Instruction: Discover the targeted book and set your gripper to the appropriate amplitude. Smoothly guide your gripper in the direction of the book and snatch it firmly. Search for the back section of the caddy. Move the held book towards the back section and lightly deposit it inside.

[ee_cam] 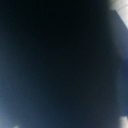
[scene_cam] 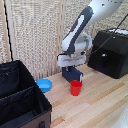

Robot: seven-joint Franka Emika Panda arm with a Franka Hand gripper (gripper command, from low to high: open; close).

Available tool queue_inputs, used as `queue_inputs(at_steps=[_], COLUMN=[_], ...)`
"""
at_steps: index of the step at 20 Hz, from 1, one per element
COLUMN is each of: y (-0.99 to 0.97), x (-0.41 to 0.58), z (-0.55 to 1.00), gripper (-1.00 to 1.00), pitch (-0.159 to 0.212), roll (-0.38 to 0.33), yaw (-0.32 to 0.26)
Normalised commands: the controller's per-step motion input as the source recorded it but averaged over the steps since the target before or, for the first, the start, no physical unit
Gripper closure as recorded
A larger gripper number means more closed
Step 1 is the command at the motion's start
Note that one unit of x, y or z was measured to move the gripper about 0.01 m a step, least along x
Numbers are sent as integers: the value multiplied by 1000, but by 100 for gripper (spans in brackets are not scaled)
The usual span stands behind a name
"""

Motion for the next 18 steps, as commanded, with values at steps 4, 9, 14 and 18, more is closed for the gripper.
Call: queue_inputs(at_steps=[4,9,14,18], y=[-471,-547,-326,156], x=[0,65,319,522], z=[724,936,1000,1000], gripper=[100,100,100,100], pitch=[0,0,0,13], roll=[-135,-32,-3,-55], yaw=[-10,10,-24,-114])
